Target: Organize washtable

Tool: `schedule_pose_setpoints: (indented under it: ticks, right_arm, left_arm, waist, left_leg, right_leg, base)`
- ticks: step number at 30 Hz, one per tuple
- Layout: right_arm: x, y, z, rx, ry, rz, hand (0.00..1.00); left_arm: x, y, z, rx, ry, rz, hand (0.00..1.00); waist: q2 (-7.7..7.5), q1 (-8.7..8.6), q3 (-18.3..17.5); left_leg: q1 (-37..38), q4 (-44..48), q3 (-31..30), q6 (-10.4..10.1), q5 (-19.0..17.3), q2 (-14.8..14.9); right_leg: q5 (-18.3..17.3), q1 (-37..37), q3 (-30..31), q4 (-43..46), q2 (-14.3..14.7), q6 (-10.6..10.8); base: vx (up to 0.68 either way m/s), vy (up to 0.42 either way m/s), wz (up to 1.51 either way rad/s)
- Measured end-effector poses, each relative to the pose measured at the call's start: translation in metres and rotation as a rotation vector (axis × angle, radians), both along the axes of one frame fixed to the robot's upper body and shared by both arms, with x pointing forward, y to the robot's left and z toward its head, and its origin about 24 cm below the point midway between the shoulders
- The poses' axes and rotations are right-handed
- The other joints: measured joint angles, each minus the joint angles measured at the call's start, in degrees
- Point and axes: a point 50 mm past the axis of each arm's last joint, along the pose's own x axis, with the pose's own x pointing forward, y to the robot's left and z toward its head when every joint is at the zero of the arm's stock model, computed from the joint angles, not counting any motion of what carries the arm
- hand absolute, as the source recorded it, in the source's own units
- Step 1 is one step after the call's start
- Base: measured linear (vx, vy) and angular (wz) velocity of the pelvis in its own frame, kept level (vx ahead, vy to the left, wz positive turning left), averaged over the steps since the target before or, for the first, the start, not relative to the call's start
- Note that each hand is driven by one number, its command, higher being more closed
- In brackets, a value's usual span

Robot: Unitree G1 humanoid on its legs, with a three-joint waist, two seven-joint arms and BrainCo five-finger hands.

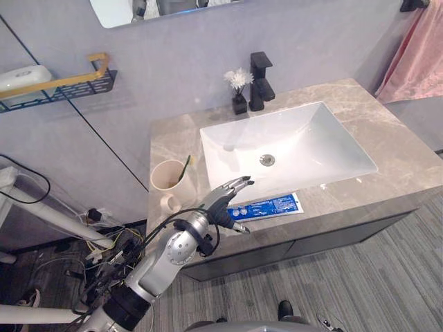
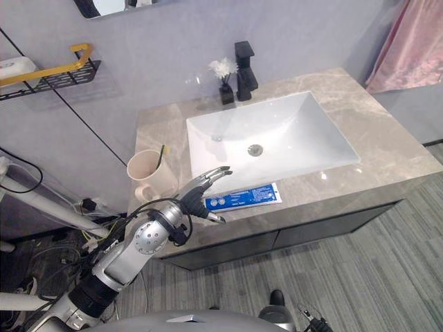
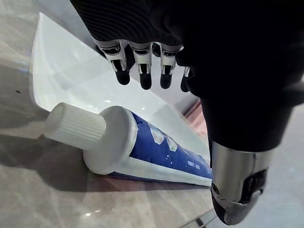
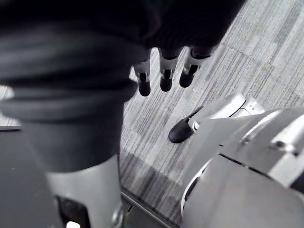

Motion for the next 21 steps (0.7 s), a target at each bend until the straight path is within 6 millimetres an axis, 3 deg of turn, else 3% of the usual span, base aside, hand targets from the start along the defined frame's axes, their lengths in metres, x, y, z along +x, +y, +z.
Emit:
schedule_pose_setpoints:
  ticks: [12, 13, 21]
  right_arm:
    - [0.000, -0.003, 0.001, -0.010, 0.003, 0.000, 0.00]
    - [0.000, -0.003, 0.001, -0.010, 0.003, 0.000, 0.00]
    - [0.000, -0.003, 0.001, -0.014, 0.007, 0.002, 0.00]
  left_arm:
    - [0.001, 0.004, -0.011, 0.026, 0.049, 0.017, 0.00]
    - [0.001, 0.004, -0.012, 0.026, 0.050, 0.018, 1.00]
    - [0.001, 0.005, -0.012, 0.024, 0.051, 0.021, 1.00]
  waist:
    - [-0.13, -0.15, 0.1]
    - [-0.21, -0.15, 0.2]
    - [-0.62, -0.21, 1.5]
  left_leg:
    - [0.2, -0.5, 0.1, 0.0, 0.0, 0.1]
    - [0.2, -0.5, 0.1, 0.0, 0.0, 0.1]
    - [0.2, -0.5, 0.1, 0.0, 0.0, 0.2]
  right_leg:
    - [0.0, -0.1, -0.1, -0.1, 0.0, 0.0]
    - [0.0, -0.1, -0.1, -0.2, 0.0, 0.0]
    - [0.0, -0.1, -0.1, -0.3, 0.1, 0.0]
  base:
    - [0.00, 0.000, 0.00]
    - [0.00, 0.000, 0.00]
    - [0.00, 0.000, 0.00]
